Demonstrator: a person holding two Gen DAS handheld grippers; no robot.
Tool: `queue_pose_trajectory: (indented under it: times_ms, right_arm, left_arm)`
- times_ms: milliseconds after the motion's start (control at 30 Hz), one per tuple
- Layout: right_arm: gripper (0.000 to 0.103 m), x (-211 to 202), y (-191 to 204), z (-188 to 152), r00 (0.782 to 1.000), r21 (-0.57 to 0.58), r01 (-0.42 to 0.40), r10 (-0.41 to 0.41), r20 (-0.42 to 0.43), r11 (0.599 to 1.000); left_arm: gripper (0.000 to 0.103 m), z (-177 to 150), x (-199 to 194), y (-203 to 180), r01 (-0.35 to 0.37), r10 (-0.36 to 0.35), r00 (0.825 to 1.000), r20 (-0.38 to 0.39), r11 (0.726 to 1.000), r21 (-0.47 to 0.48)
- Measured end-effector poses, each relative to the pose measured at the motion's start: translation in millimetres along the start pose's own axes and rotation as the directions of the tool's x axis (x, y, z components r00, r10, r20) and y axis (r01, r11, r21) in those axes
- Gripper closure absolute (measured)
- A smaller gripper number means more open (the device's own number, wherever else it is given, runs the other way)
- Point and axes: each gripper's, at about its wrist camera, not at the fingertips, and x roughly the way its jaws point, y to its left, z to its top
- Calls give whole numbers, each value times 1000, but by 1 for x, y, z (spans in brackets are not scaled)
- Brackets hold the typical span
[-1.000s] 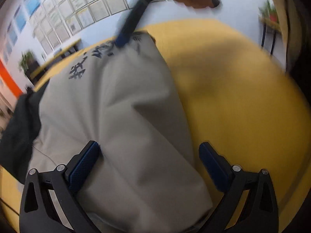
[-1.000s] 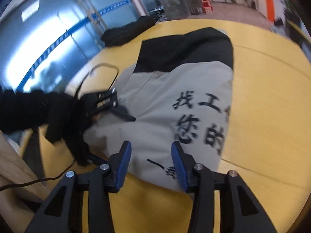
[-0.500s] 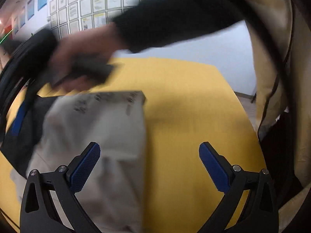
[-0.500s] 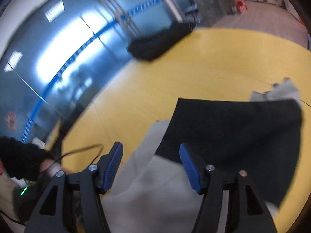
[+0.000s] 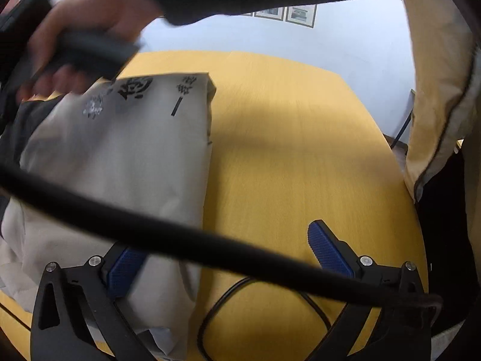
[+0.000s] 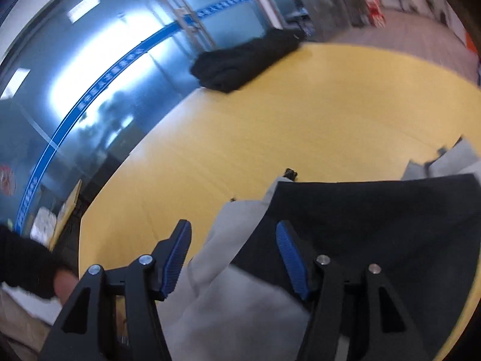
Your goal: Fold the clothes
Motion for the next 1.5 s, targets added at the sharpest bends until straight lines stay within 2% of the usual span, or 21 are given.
queue_pose_trajectory:
  times_ms: [133, 167, 233, 267, 367, 467, 533, 600, 667, 700, 767, 867, 900, 1000, 1033, 1100, 1167, 1233, 1367, 1433, 1500]
  right_arm:
    - [37, 2, 1, -38, 989, -11, 94, -94, -112, 996]
    - [40, 2, -2, -46, 986, 9, 111, -109, -125, 994]
    - [42, -9, -11, -56, 990, 86, 117, -110, -89, 989]
    - [42, -26, -13, -59, 993, 116, 111, -108, -38, 987]
    - [28, -80, -18, -73, 988, 191, 124, -140, 72, 974]
    - [25, -118, -25, -92, 980, 253, 150, -177, 90, 956]
    - [24, -137, -30, -105, 973, 284, 178, -211, 91, 942]
    - [24, -150, -33, -115, 966, 313, 202, -241, 91, 928]
    - [24, -162, -41, -124, 967, 339, 182, -231, 111, 923]
    - [24, -165, -45, -126, 969, 348, 165, -218, 119, 923]
    - [24, -162, -52, -126, 975, 361, 132, -186, 120, 923]
    - [24, -144, -66, -125, 984, 390, 120, -162, 78, 913]
    - [24, -137, -66, -122, 984, 389, 121, -161, 71, 913]
    - [24, -126, -60, -114, 985, 356, 118, -155, 77, 927]
    - [24, -123, -57, -112, 985, 347, 119, -155, 80, 930]
    - [24, -119, -54, -112, 983, 338, 124, -161, 86, 933]
    - [24, -118, -54, -115, 978, 342, 135, -181, 105, 930]
    - [24, -117, -57, -121, 971, 345, 155, -207, 121, 926]
    - [24, -111, -65, -132, 965, 366, 165, -226, 131, 916]
    - [24, -110, -66, -135, 963, 370, 161, -227, 143, 915]
    - [24, -110, -66, -137, 962, 373, 156, -226, 152, 915]
  left_arm:
    - [1, -10, 21, 6, -22, 21, 999, -37, 999, -31]
    - [1, -9, 23, 7, -25, 23, 999, -39, 999, -38]
    - [0, -3, 18, 12, -7, 4, 999, -32, 995, -98]
    - [0, -2, 12, 17, 8, -12, 1000, -21, 988, -151]
    - [0, -5, -24, 41, 37, -18, 998, 57, 933, -359]
    - [0, -21, -80, 78, 71, 48, 982, 182, 800, -596]
    - [0, -39, -113, 105, 110, 140, 954, 264, 657, -745]
    - [0, -63, -126, 141, 183, 199, 929, 311, 485, -855]
    - [0, -80, -129, 167, 202, 255, 915, 312, 380, -903]
    - [0, -86, -124, 184, 187, 282, 915, 290, 340, -922]
    - [0, -97, -113, 215, 162, 289, 926, 242, 275, -948]
    - [0, -115, -97, 248, 235, 227, 933, 278, 198, -952]
    - [0, -115, -85, 255, 259, 216, 930, 297, 186, -948]
    - [0, -114, -58, 274, 294, 175, 931, 321, 161, -942]
    - [0, -113, -52, 278, 298, 170, 931, 324, 160, -941]
    - [0, -110, -43, 284, 295, 161, 934, 321, 166, -941]
    - [0, -101, -50, 284, 294, 173, 929, 327, 190, -937]
    - [0, -90, -58, 287, 283, 209, 919, 334, 238, -929]
    - [0, -63, -84, 285, 286, 254, 883, 395, 376, -881]
    - [0, -50, -88, 286, 315, 244, 858, 451, 444, -839]
    - [0, -40, -90, 287, 309, 213, 871, 442, 463, -831]
